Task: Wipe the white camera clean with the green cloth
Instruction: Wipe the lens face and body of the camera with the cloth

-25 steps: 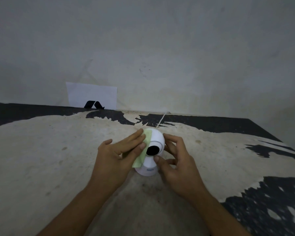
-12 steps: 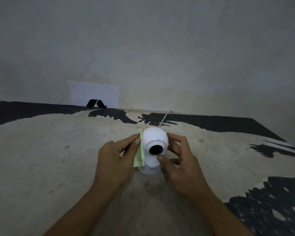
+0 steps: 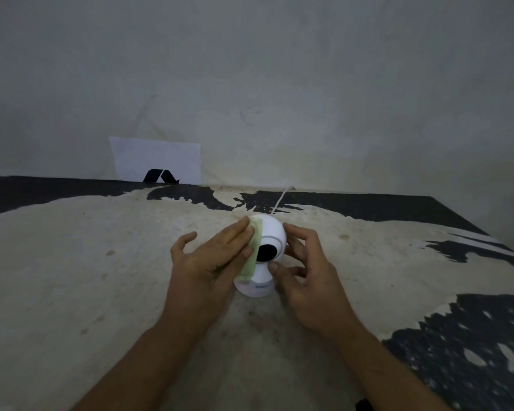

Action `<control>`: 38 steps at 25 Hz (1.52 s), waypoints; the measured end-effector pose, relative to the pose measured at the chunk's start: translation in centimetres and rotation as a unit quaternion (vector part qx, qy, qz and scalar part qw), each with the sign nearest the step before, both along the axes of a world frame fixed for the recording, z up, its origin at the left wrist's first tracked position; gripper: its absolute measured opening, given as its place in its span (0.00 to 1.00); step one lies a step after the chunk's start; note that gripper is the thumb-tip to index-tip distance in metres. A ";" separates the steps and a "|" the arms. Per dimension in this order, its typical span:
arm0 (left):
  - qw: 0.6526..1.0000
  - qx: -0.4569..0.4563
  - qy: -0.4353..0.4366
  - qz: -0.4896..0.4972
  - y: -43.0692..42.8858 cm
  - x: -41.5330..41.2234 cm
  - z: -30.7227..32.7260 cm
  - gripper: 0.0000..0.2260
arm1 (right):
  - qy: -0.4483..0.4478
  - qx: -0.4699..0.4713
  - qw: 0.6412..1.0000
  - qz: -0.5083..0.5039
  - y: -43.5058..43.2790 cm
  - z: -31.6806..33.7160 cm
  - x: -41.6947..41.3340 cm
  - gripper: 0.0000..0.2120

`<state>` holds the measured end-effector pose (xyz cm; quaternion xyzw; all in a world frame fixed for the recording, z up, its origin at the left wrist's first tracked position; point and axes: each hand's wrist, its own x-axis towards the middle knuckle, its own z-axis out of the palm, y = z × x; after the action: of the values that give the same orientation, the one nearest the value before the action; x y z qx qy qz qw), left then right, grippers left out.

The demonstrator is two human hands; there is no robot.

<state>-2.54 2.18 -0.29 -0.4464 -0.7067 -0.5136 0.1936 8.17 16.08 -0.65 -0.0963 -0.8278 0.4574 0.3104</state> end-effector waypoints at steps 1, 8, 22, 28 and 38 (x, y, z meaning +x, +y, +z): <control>1.000 -0.007 0.028 0.005 -0.3 -0.3 -0.4 0.17 | 0.001 0.001 1.000 -0.004 0.0 0.0 0.0 0.23; 0.999 0.022 0.024 0.025 -1.1 -0.6 0.0 0.15 | -0.009 0.008 1.000 -0.016 0.0 0.2 0.2 0.24; 0.985 0.031 -0.168 -0.004 -0.1 0.0 -0.9 0.11 | -0.019 0.018 0.999 -0.023 0.0 0.3 0.1 0.24; 0.995 0.040 -0.088 0.007 -0.2 0.2 -0.1 0.11 | -0.022 0.025 0.999 -0.021 -0.1 0.4 0.2 0.24; 0.990 -0.009 -0.143 -0.016 0.1 0.0 -0.6 0.11 | -0.021 0.020 0.999 -0.025 0.2 0.3 0.1 0.24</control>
<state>-2.54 2.26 -0.90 -0.3813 -0.7248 -0.5684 0.0784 8.28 16.23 -0.35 -0.1202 -0.8403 0.4305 0.3067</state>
